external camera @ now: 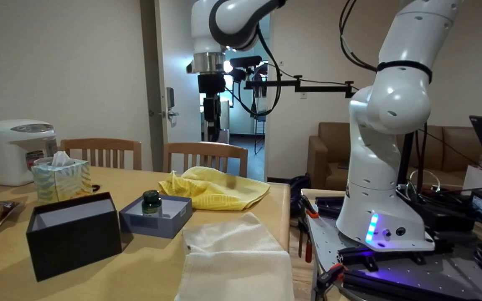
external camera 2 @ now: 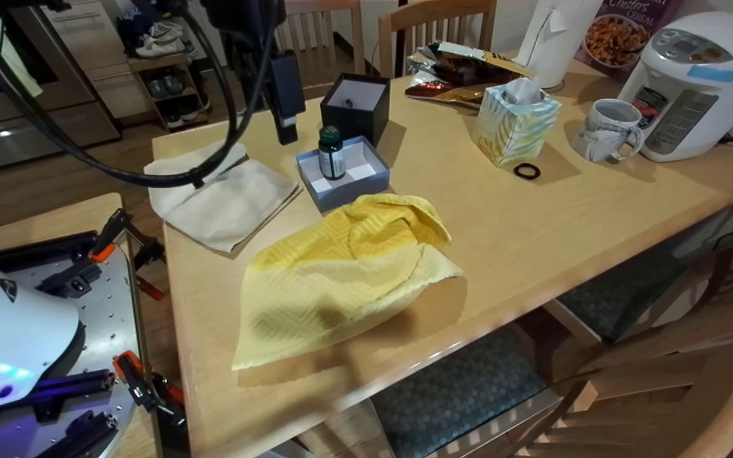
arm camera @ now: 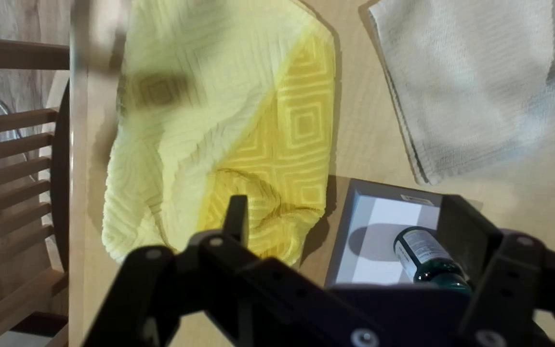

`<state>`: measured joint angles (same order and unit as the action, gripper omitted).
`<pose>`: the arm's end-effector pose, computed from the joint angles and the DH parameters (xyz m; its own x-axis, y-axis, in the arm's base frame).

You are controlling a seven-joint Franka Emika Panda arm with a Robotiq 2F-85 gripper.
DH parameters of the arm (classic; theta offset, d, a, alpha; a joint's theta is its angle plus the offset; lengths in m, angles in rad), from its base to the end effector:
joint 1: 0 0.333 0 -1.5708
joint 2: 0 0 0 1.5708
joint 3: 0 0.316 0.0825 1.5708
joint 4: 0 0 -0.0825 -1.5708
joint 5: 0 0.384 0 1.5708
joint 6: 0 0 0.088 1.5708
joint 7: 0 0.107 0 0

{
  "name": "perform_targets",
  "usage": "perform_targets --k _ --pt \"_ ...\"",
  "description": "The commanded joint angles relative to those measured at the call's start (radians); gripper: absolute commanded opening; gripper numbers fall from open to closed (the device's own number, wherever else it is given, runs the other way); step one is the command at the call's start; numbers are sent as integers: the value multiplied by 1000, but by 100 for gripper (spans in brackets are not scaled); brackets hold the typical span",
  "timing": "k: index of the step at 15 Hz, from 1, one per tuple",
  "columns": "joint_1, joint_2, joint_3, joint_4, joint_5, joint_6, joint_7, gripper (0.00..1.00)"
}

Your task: Use the yellow towel to wipe the left part of the table

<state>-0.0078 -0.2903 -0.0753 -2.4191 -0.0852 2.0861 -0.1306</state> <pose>0.4397 -0.0412 0.4151 0.9944 0.0933 -0.0503 0.0956 -0.9944 0.0445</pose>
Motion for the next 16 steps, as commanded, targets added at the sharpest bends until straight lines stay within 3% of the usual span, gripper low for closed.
perform_targets --k 1,4,10,16 --pt "6 94 -4 133 51 -214 -69 100" --pt "-10 244 -20 295 86 -378 -97 100" --pt "-53 453 -27 468 130 -318 -75 100" --pt "-80 609 -29 509 109 -240 28 100"
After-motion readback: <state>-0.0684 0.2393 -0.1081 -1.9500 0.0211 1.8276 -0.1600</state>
